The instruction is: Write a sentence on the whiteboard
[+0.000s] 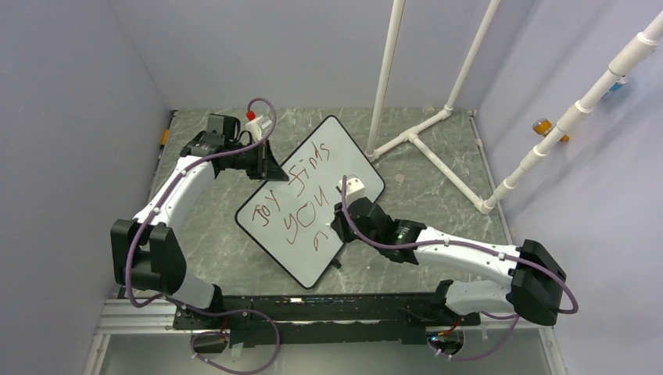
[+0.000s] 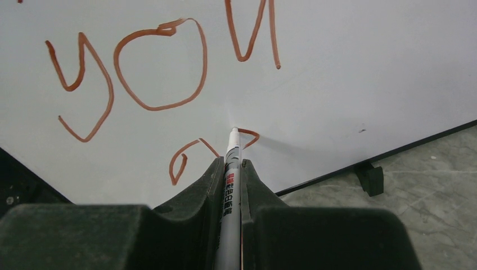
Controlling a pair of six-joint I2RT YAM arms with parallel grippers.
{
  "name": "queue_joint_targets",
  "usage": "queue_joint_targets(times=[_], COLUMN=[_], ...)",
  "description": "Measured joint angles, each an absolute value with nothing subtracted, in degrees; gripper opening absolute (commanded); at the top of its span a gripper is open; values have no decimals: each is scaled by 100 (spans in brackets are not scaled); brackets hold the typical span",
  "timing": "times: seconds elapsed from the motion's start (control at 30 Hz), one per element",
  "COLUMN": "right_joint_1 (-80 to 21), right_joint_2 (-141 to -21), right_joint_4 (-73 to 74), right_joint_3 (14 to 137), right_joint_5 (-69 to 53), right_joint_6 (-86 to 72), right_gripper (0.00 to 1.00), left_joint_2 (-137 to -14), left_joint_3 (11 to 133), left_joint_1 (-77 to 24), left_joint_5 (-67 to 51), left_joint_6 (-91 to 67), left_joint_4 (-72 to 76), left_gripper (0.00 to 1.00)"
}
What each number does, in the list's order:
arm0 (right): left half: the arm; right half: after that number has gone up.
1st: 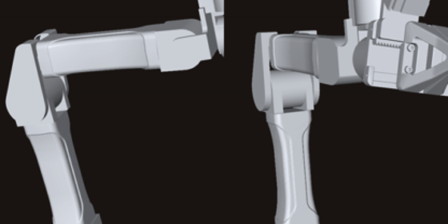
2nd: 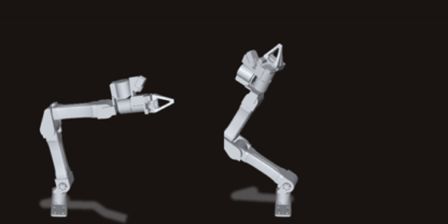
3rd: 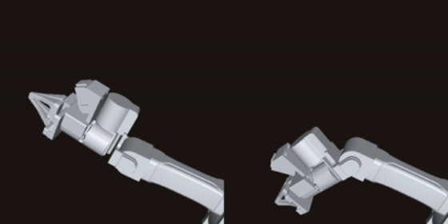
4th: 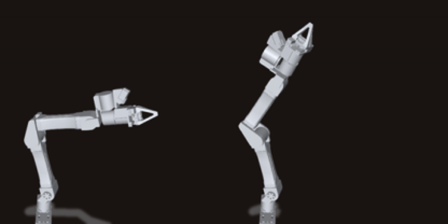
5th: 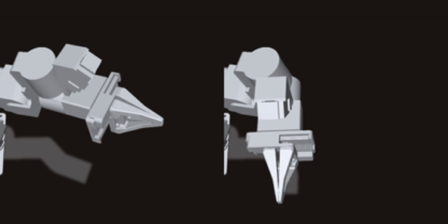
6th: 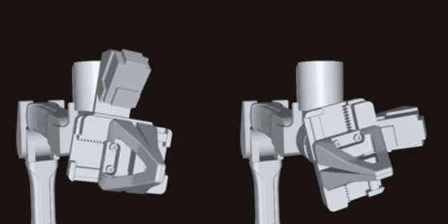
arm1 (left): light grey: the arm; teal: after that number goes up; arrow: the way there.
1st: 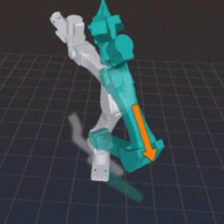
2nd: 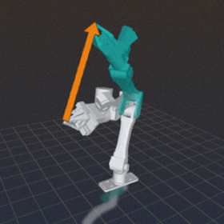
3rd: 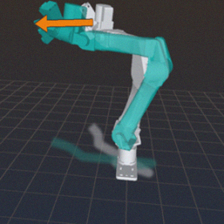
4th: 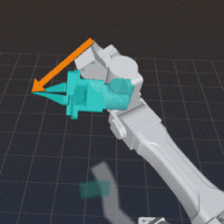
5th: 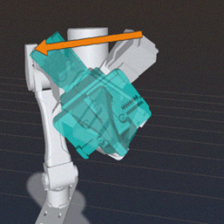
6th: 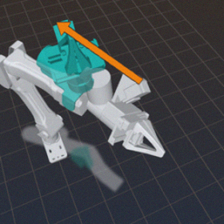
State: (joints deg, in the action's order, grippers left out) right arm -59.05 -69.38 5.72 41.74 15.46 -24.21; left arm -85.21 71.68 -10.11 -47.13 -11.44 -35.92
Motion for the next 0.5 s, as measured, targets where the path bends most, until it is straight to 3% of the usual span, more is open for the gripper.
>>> queue_joint_targets(times=[0.5], right_joint_1=[-5909], right_joint_2=[-6707], right_joint_4=[480], right_joint_3=[3793], right_joint_5=[1378], right_joint_6=[-2648], right_gripper=[0], left_joint_2=[-8521], left_joint_3=[7168], left_joint_1=[-1011], left_joint_5=[-4711], left_joint_6=[-1144], left_joint_4=[-3592], left_gripper=[0])
